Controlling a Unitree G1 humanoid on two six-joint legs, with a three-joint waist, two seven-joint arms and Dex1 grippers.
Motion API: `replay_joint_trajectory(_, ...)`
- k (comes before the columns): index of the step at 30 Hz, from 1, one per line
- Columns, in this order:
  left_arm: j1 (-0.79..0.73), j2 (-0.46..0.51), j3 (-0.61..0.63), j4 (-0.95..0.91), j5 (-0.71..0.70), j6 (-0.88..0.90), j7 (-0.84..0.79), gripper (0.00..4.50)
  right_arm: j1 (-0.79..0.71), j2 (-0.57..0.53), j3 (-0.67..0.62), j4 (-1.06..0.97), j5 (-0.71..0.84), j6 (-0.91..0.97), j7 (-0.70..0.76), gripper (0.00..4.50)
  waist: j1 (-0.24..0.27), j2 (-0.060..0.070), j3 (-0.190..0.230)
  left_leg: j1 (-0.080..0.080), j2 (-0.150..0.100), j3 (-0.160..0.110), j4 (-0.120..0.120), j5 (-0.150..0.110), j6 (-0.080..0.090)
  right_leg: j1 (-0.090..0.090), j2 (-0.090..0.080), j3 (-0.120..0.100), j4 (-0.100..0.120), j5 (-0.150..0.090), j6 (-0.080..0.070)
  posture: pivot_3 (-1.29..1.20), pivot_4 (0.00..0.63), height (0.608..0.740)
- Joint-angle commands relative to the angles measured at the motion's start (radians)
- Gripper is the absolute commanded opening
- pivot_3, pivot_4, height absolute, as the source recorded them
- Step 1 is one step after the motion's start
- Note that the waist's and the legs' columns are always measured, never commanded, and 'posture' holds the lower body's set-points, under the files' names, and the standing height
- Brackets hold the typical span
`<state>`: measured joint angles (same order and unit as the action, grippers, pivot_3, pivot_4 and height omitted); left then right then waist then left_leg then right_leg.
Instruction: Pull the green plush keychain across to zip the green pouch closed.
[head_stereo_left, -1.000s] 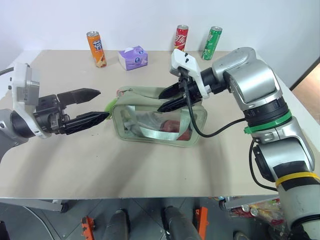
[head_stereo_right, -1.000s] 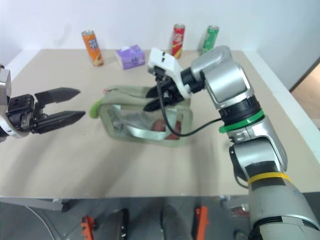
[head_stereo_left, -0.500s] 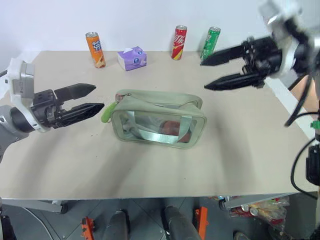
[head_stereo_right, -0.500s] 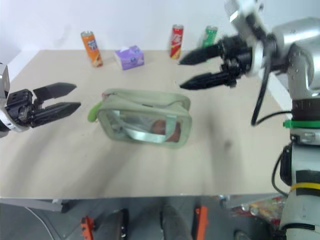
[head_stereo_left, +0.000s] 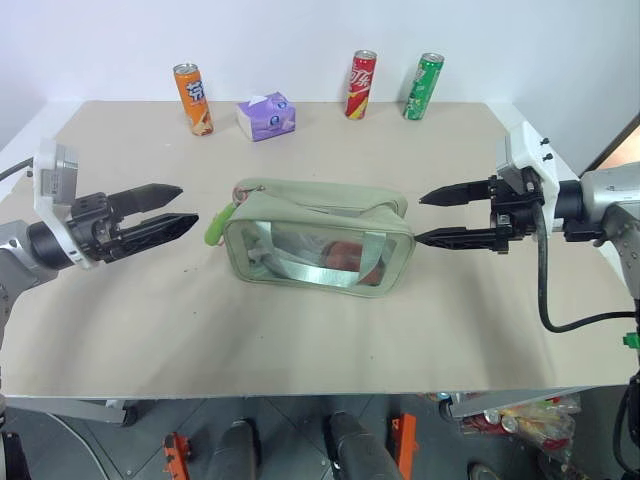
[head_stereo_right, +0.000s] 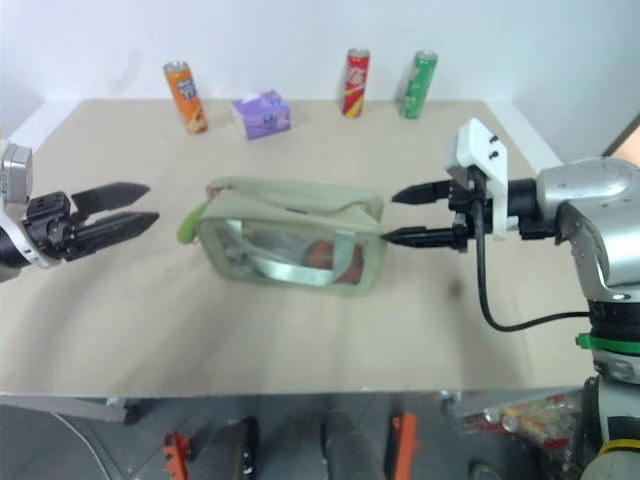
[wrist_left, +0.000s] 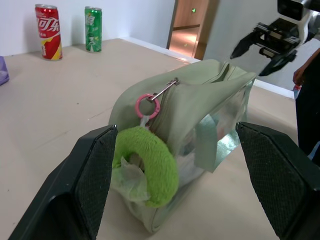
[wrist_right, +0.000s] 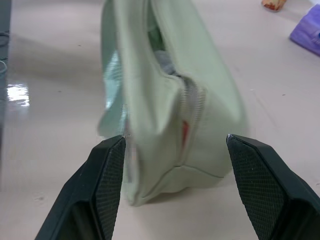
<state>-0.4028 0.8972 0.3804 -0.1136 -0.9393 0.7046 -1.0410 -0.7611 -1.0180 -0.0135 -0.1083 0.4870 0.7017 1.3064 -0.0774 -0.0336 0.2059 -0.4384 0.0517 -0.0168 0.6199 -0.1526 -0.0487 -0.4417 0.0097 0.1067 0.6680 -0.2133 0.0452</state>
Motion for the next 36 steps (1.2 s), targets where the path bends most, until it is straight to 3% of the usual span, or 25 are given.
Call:
replay_joint_trajectory(1,-0.019,-0.001,0.002,-0.006,0.007,-0.007,-0.007,3.94,-0.002,-0.035,-0.056,-0.031,0.035,0.010,0.013,3.32,0.000,0.000,0.000,0.000,0.000,0.000,0.000,0.000,0.000,0.000,0.000,0.000,0.000,0.000,0.000,0.00,0.150,0.740)
replay_joint_trajectory(17,0.016,-0.021,0.029,-0.059,-0.016,0.015,0.060,3.94,0.028,0.056,0.033,-0.044,0.028,0.023,-0.055,3.32,0.001,0.000,0.000,0.000,0.000,0.000,0.000,0.000,0.000,0.000,0.000,0.000,0.000,0.000,0.000,0.00,0.150,0.740)
replay_joint_trajectory(23,0.036,-0.030,0.036,-0.071,-0.021,0.021,0.089,3.94,0.035,0.072,0.042,-0.046,0.025,0.018,-0.056,1.49,0.001,0.000,0.000,0.000,0.000,0.000,0.000,0.000,0.000,0.000,0.000,0.000,0.000,0.000,0.000,0.00,0.150,0.740)
replay_joint_trajectory(27,0.051,-0.046,0.037,-0.074,-0.023,0.022,0.109,3.94,0.039,0.077,0.038,-0.054,0.030,0.022,-0.058,0.04,0.001,0.000,0.000,0.000,0.000,0.000,0.000,0.000,0.000,0.000,0.000,0.000,0.000,0.001,0.000,0.00,0.150,0.740)
replay_joint_trajectory(36,0.089,-0.100,0.003,0.000,0.059,-0.004,0.163,3.94,0.046,0.081,0.036,-0.068,0.036,0.031,-0.071,0.04,0.001,0.000,0.000,0.000,0.000,0.000,0.000,0.000,0.000,0.000,0.001,0.000,0.000,0.001,0.000,0.00,0.150,0.740)
